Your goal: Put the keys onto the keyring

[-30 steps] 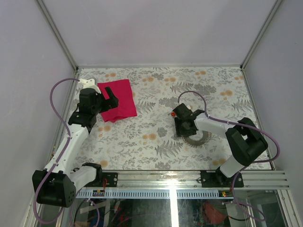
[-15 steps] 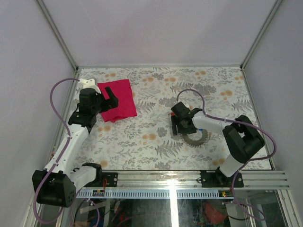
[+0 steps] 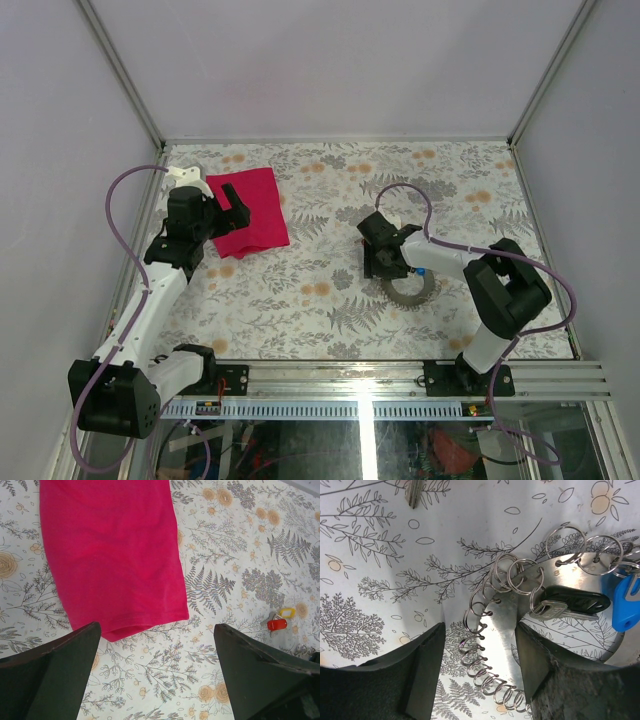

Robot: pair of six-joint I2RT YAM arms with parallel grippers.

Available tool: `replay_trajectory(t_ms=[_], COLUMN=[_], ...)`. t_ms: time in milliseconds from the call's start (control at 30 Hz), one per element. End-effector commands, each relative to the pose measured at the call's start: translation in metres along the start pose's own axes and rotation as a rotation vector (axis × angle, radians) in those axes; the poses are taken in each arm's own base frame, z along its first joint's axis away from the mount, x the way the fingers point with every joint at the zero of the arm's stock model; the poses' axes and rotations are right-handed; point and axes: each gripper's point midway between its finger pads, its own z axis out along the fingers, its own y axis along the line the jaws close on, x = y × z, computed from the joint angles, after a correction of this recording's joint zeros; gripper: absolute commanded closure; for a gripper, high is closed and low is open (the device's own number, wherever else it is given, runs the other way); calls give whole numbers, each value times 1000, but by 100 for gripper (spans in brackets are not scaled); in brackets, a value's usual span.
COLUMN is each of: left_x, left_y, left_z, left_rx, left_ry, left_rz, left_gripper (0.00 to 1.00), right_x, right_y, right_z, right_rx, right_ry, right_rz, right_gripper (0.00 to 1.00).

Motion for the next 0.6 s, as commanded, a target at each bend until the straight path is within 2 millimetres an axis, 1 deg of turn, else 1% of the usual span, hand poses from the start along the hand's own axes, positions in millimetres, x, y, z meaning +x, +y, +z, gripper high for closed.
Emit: replay_trajectory(t_ms=[0, 133, 233, 567], left_x=[-11, -11, -10, -10], left_y=[-8, -9, -9, -9], left_z=[-1, 0, 1, 1], left_rx=[35, 40, 41, 40], left_ry=[-39, -36, -33, -34], left_rz=[8, 7, 7, 7], left_gripper=[0, 0, 0, 0], right_x=[21, 25, 26, 31], right_y=[-30, -33, -35, -37], right_z=[19, 22, 22, 21], right_rx=[146, 149, 153, 134], right_ry=[41, 53, 58, 69], right_rz=[11, 18, 16, 6], right_gripper=[38, 45, 52, 70])
